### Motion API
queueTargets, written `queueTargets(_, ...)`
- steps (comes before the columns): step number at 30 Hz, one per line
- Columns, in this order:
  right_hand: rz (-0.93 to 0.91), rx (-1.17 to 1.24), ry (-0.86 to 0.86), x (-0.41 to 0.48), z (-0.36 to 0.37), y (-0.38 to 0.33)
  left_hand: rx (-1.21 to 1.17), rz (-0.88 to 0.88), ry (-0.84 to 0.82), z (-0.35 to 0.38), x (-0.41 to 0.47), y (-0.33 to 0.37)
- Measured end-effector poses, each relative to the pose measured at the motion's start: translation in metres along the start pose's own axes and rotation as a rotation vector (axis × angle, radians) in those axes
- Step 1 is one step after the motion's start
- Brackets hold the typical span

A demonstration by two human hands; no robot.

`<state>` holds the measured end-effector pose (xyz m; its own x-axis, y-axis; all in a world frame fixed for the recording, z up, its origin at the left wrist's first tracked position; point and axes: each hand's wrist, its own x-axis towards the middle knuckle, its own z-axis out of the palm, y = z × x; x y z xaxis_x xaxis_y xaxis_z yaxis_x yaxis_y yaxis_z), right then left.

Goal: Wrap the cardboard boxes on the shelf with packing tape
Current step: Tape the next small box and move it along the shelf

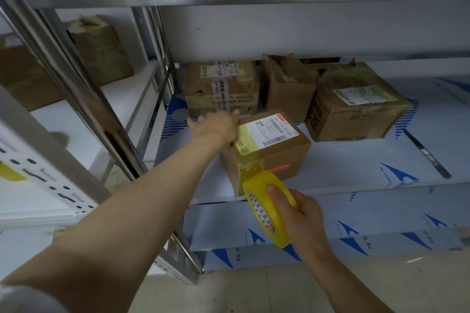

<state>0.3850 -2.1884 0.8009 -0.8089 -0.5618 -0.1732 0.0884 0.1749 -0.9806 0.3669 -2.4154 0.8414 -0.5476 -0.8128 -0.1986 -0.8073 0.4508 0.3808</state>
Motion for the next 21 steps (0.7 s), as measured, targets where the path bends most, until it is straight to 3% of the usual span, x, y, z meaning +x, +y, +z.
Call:
queueTargets(1,0.000,-0.001,0.000,0.001,0.000,-0.001,0.165,0.036,0.021,0.000,-0.010,0.011)
queueTargets(3,-0.005,-0.008,0.001,0.003,0.001,-0.003,0.207,0.096,0.004,0.009,-0.024,0.026)
queueTargets(10,-0.030,-0.026,0.005,0.004,0.000,-0.005,-0.105,0.147,0.125,0.008,-0.002,0.008)
queueTargets(18,-0.064,-0.086,0.028,0.007,0.001,-0.005,-0.621,-0.079,-0.052,0.004,0.012,-0.002)
queueTargets(19,-0.064,-0.084,0.029,0.008,0.000,-0.005,-0.562,-0.061,-0.050,0.002,0.010,0.000)
queueTargets(21,-0.056,-0.086,0.034,0.009,-0.002,-0.004,-0.133,0.036,0.004,-0.004,0.000,0.008)
